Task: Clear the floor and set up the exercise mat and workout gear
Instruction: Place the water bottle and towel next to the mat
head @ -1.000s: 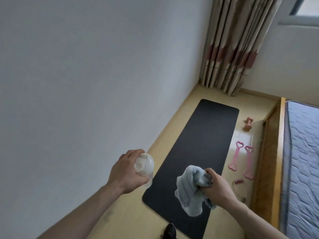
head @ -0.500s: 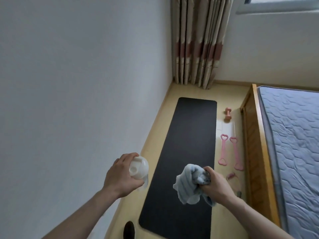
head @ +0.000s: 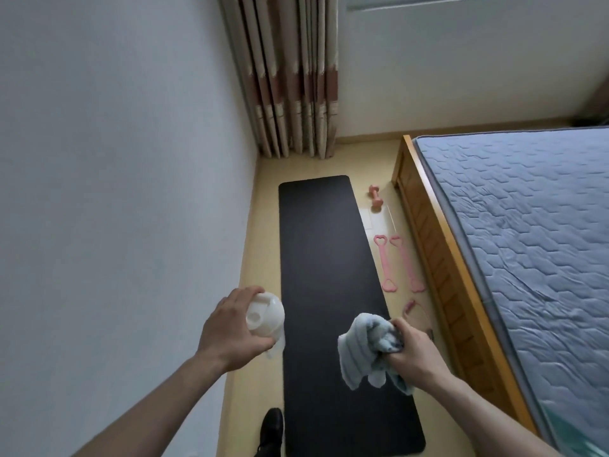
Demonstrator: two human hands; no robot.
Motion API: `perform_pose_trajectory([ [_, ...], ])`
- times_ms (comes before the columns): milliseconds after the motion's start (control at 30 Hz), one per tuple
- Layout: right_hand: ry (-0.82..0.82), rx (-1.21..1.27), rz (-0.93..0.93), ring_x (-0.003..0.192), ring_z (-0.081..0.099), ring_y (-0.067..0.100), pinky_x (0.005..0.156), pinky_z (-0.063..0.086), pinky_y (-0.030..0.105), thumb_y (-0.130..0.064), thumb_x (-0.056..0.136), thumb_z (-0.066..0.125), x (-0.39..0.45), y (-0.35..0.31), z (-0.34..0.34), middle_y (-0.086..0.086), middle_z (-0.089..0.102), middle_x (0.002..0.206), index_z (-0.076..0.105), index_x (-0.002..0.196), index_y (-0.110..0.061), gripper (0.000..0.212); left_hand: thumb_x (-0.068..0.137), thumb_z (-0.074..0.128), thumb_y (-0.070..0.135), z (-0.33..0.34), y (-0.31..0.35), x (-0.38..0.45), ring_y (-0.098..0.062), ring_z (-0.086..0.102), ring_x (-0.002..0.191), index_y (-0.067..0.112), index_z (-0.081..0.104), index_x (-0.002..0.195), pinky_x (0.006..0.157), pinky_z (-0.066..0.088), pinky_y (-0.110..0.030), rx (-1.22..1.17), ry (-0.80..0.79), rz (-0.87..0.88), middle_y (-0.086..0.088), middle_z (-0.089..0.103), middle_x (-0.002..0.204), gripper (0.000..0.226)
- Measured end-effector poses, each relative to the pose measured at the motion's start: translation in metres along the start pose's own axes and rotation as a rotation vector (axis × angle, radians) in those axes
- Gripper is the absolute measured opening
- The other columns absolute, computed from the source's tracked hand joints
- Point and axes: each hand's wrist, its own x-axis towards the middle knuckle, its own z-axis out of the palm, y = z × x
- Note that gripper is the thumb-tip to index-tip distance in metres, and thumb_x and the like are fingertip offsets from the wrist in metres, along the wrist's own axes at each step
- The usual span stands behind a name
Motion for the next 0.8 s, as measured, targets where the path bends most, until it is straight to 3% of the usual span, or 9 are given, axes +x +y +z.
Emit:
perform_pose_trajectory([
  [167, 0.058, -0.001, 0.101, 0.074, 0.066, 0.005, 0.067, 0.06, 0.038, -0.03, 0.07, 0.072, -0.001, -0.021, 0.023, -0.014, 0.069, 0.08, 0.051, 0.088, -0.047, 0.032, 0.054, 0.083, 0.057, -0.005, -0.036, 0.042, -0.012, 0.055, 0.1, 0.043, 0.041, 0.134, 0.077, 0.057, -0.024, -0.009, -0.065, 0.11, 0.018, 0.051, 0.127, 0.092],
  [500, 0.144, 0.005, 0.142, 0.073, 0.066, 0.003, 0.069, 0.06, 0.037, -0.031, 0.069, 0.074, -0.008, -0.075, 0.053, -0.02, 0.068, 0.08, 0.054, 0.09, -0.042, 0.031, 0.053, 0.078, 0.055, -0.009, -0.078, 0.087, -0.012, 0.052, 0.1, 0.042, 0.041, 0.132, 0.078, 0.055, -0.028, 0.035, -0.169, 0.247, 0.017, 0.052, 0.127, 0.088],
  [800, 0.153, -0.024, 0.088, 0.075, 0.065, 0.003, 0.069, 0.06, 0.034, -0.027, 0.073, 0.075, -0.023, -0.065, 0.029, -0.018, 0.068, 0.082, 0.052, 0.088, -0.044, 0.032, 0.052, 0.081, 0.056, -0.016, -0.061, 0.058, -0.01, 0.053, 0.097, 0.043, 0.042, 0.133, 0.076, 0.056, -0.025, 0.038, -0.071, 0.225, 0.018, 0.053, 0.127, 0.091],
])
